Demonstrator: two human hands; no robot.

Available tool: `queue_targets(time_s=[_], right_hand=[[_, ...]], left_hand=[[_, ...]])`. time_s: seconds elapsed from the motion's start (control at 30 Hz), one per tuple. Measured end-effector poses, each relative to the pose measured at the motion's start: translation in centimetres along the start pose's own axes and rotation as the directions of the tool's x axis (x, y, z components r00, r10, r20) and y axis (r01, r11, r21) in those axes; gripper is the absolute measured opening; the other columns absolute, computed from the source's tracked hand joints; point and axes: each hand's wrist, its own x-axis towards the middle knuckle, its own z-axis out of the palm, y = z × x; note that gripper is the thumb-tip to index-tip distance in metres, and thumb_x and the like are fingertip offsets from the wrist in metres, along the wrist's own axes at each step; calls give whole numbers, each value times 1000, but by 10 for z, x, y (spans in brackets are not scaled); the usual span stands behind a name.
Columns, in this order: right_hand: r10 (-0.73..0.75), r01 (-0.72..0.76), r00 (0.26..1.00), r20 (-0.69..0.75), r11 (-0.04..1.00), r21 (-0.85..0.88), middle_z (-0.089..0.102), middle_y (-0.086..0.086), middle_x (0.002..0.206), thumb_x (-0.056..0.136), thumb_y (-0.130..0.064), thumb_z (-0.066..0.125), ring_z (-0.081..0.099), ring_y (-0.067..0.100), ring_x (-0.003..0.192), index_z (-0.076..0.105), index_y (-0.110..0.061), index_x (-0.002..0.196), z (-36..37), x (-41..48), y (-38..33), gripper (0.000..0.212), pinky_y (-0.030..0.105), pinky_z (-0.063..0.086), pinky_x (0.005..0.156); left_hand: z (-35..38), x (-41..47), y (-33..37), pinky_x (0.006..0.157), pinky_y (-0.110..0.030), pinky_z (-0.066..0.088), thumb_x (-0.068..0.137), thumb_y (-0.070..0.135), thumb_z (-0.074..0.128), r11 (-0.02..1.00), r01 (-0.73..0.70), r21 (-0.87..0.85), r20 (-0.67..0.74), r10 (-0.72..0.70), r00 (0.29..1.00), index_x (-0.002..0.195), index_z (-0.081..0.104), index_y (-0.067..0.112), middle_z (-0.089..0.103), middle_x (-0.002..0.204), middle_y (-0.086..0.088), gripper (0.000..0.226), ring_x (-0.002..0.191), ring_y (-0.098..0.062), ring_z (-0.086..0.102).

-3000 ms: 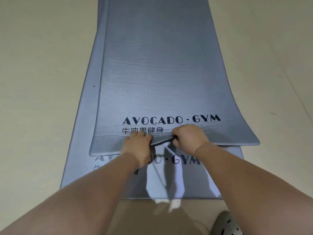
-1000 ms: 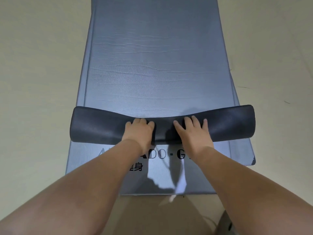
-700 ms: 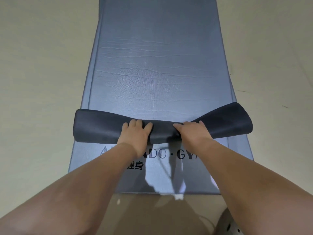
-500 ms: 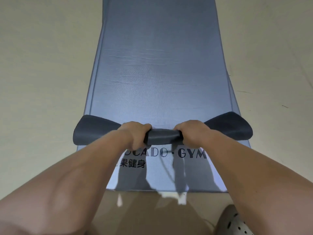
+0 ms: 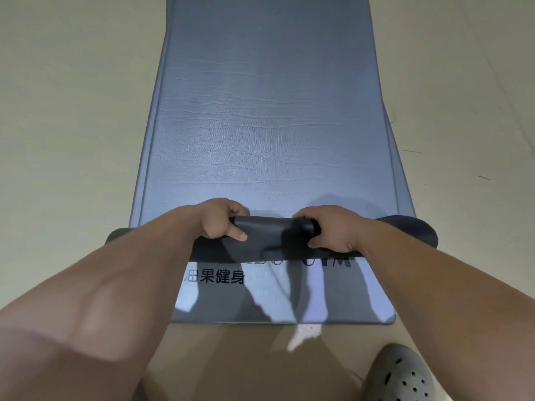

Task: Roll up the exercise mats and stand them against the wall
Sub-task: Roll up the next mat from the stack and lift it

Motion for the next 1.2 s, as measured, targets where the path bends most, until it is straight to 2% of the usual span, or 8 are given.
queue_targets(time_s=[0.17,0.27,0.4,0.57,0.63,0.77,0.93,1.2], right_hand=[[-83,-52,943,-323,920,-389,23,8,170,100,-28,59,20,35,156,20,-36,164,35,-15,-10,76,67,8,124],[-119,-87,937,-329,832,-549,-5,15,173,104,-46,49,-8,41,159,0,-18,167,67,-21,-26,84,78,-5,116],[21,-211,955,-296,752,-624,-33,21,164,105,-44,46,-28,47,152,-32,-5,155,88,-10,-33,100,87,-4,106],[41,-215,952,-303,794,-568,-25,16,170,100,-24,54,-23,40,156,-28,-8,158,62,21,-29,101,86,1,110],[59,-208,961,-269,795,-569,-23,15,171,96,-24,62,-22,38,157,-24,-9,160,54,26,-30,108,85,3,112],[40,-172,972,-230,791,-588,-16,11,173,96,-28,68,-15,35,159,-20,-10,162,39,36,-26,111,81,10,116],[-15,-115,972,-235,841,-528,-12,9,174,100,-47,63,-13,36,160,-17,-18,164,23,31,-14,106,74,2,122],[81,-271,907,-413,863,-426,2,24,171,91,-2,59,-2,48,157,-15,-31,163,38,26,-29,107,78,3,118]], left_hand=[[-5,21,2,103,-39,42,76,46,87,948,171,267,-222,-112,968,116,68,32,64,124,7,47,121,-23,57],[-2,16,13,95,-43,36,74,64,79,843,260,470,-381,-72,922,113,61,42,55,117,3,48,118,-27,50],[17,4,12,98,-46,34,79,65,72,801,303,517,-548,36,836,126,58,36,52,126,-1,56,120,-29,44],[85,-15,13,100,-60,33,89,36,61,808,147,571,-700,386,600,132,65,26,54,138,-13,45,128,-39,42],[112,-16,12,104,-69,28,86,40,53,750,118,651,-614,429,662,145,54,22,47,150,-16,62,138,-41,36],[107,-10,2,111,-75,4,95,49,57,785,200,586,-572,225,789,160,22,41,26,165,-13,75,153,-38,13],[58,2,10,114,-72,10,101,52,50,784,134,606,-489,235,840,156,21,54,41,155,-2,62,151,-28,23],[0,16,47,112,-74,20,96,54,60,835,135,533,-353,74,933,152,29,57,46,144,0,64,139,-28,35]])
